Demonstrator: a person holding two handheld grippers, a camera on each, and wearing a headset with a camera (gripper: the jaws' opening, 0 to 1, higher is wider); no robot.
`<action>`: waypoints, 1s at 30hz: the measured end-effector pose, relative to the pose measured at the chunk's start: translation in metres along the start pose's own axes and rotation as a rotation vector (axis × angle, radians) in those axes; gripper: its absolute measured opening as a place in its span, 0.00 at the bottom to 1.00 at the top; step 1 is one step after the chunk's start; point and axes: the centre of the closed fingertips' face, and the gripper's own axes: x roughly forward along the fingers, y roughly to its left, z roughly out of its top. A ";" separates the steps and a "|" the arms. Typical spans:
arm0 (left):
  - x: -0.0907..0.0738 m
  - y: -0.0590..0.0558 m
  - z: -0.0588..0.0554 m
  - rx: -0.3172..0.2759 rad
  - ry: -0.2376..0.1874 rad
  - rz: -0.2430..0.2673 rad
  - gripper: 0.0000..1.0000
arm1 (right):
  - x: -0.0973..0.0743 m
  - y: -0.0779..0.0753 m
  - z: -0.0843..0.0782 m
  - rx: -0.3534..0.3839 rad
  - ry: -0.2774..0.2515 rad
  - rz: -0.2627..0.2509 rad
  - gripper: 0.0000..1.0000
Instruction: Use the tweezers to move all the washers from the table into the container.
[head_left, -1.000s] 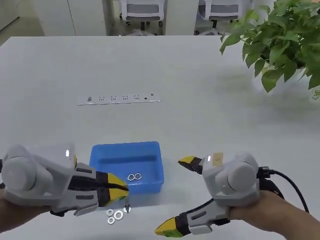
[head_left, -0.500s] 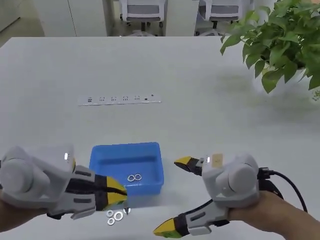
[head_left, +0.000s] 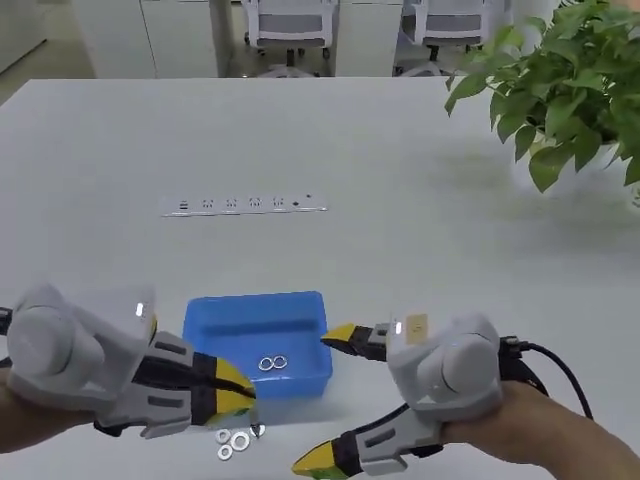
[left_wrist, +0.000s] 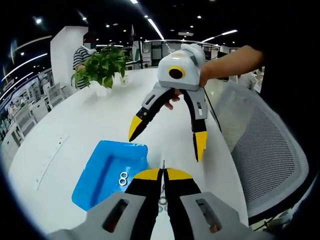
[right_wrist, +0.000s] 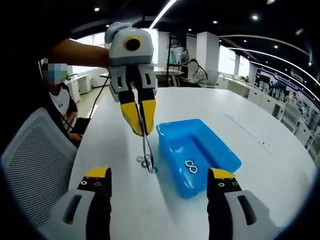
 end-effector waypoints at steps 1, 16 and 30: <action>0.000 0.000 0.000 0.002 0.001 0.001 0.06 | 0.001 0.001 0.001 -0.002 -0.001 0.008 0.76; -0.002 -0.001 -0.001 0.008 0.015 -0.019 0.06 | 0.031 0.017 0.009 -0.061 0.005 0.125 0.39; -0.001 -0.002 -0.001 0.010 0.019 -0.018 0.06 | 0.051 0.021 0.006 -0.156 0.049 0.163 0.20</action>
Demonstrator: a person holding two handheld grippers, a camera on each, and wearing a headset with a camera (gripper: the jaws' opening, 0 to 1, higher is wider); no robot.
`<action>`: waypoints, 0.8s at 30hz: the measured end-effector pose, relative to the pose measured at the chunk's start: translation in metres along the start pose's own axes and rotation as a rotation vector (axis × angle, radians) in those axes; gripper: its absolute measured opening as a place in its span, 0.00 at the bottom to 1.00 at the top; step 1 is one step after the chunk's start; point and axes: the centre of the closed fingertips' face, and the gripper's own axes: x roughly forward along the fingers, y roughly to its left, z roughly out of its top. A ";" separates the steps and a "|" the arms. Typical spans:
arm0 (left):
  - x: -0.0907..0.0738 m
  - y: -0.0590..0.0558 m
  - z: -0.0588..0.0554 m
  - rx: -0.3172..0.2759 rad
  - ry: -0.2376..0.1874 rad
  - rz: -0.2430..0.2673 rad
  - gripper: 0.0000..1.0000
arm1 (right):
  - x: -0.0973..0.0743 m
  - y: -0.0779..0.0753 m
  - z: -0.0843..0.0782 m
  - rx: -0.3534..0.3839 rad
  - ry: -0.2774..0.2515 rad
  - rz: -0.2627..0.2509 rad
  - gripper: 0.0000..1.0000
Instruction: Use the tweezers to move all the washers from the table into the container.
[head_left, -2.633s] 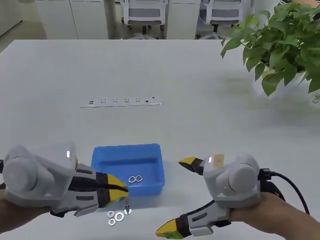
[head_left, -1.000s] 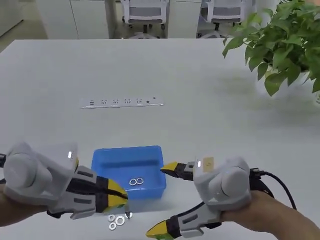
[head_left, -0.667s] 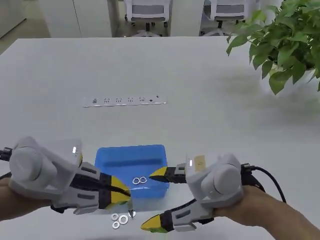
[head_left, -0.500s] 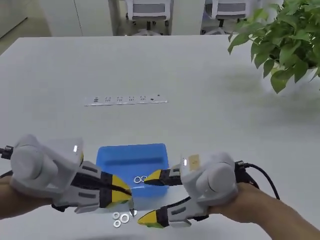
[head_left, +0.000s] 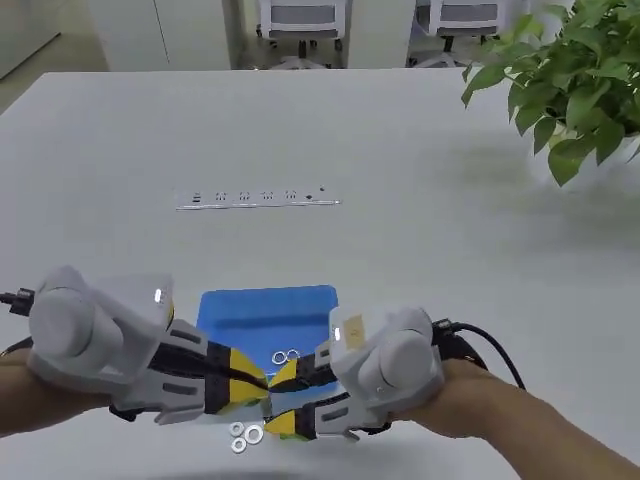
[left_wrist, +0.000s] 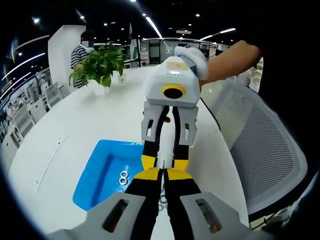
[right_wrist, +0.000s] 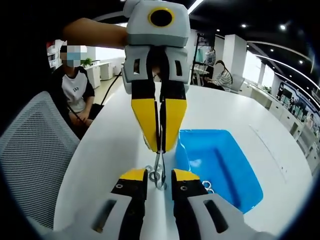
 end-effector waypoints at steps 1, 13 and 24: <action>0.000 0.000 0.000 0.001 0.000 0.000 0.06 | 0.001 0.000 0.000 -0.006 0.003 0.002 0.18; 0.001 -0.001 0.001 0.001 -0.002 -0.002 0.06 | 0.006 0.001 -0.006 -0.050 0.036 0.007 0.11; 0.001 -0.001 0.001 -0.003 -0.005 0.008 0.06 | 0.006 0.001 -0.006 -0.043 0.037 0.004 0.09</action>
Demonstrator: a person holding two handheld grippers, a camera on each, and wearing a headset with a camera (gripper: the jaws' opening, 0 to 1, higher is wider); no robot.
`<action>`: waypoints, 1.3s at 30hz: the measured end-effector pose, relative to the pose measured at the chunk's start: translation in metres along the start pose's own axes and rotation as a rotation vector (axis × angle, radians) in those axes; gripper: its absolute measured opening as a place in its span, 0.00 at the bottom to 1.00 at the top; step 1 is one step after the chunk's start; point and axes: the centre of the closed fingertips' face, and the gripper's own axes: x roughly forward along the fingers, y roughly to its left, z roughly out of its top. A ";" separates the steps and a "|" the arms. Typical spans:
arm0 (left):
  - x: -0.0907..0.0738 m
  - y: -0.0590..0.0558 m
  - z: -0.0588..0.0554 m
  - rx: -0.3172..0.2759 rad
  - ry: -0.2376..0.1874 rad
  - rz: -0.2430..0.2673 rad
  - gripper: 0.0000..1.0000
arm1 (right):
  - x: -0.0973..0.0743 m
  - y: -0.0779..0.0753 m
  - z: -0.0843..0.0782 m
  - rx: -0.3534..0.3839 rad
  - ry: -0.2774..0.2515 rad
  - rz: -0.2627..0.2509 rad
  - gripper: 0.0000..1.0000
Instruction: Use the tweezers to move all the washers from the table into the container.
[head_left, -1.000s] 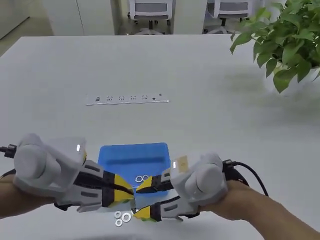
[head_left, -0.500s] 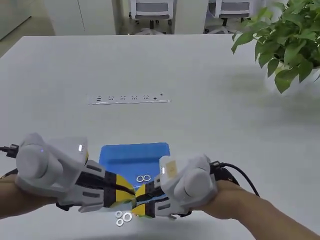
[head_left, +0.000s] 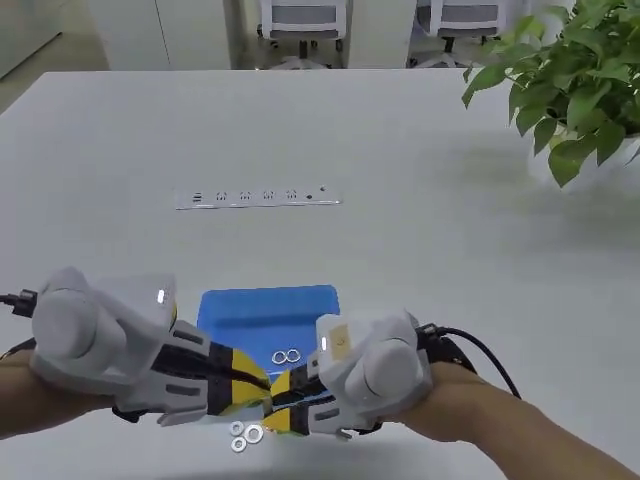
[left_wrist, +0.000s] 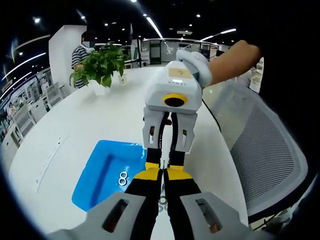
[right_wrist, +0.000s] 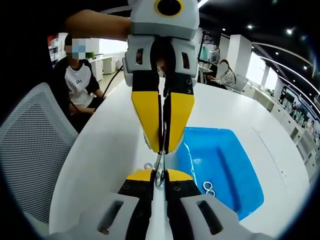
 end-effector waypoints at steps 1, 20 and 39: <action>0.000 0.000 0.000 0.000 0.000 0.001 0.06 | 0.000 0.000 0.000 0.002 0.000 0.000 0.09; -0.008 -0.002 0.001 -0.028 -0.009 0.031 0.19 | -0.003 0.001 0.008 0.034 -0.014 -0.001 0.09; -0.026 -0.008 -0.014 -0.157 -0.055 0.120 0.55 | -0.019 -0.008 0.032 0.014 -0.030 -0.006 0.09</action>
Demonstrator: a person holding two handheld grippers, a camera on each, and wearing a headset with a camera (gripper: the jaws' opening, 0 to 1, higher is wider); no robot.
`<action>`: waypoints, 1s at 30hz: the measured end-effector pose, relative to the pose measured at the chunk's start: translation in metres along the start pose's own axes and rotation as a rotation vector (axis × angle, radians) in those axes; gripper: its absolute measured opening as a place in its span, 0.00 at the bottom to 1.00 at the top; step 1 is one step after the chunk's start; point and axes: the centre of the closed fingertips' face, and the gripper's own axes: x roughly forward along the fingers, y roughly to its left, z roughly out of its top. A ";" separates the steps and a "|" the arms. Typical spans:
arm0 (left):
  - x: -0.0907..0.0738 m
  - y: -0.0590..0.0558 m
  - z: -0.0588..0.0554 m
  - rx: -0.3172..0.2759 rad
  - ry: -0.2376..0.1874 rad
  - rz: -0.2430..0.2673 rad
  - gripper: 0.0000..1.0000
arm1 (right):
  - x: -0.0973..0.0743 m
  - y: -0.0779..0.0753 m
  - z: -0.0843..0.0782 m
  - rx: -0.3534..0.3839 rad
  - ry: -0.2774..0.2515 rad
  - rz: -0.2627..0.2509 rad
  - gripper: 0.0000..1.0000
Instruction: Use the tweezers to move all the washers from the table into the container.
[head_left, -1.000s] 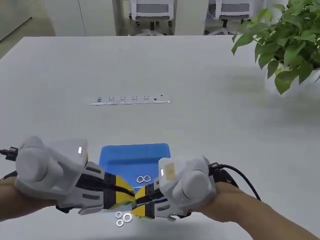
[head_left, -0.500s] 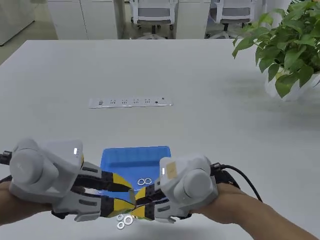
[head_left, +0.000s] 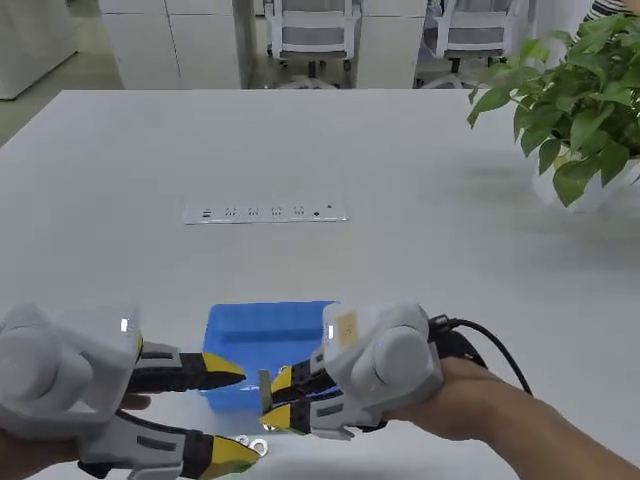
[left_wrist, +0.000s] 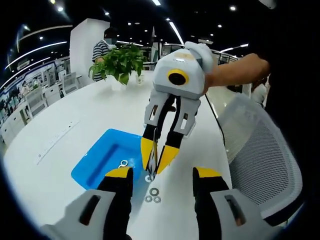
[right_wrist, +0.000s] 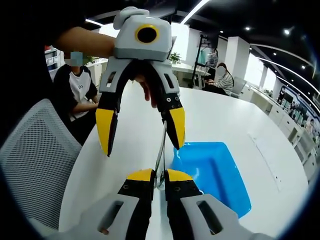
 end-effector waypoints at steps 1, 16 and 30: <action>0.000 0.000 0.000 -0.002 0.000 0.005 0.57 | -0.001 -0.001 0.001 -0.004 -0.001 0.000 0.09; -0.009 -0.007 0.005 -0.060 -0.058 0.079 0.88 | -0.011 -0.022 0.021 -0.040 -0.041 -0.018 0.09; -0.016 -0.013 0.002 -0.122 -0.089 0.111 0.99 | -0.005 -0.046 0.017 -0.067 -0.047 -0.013 0.09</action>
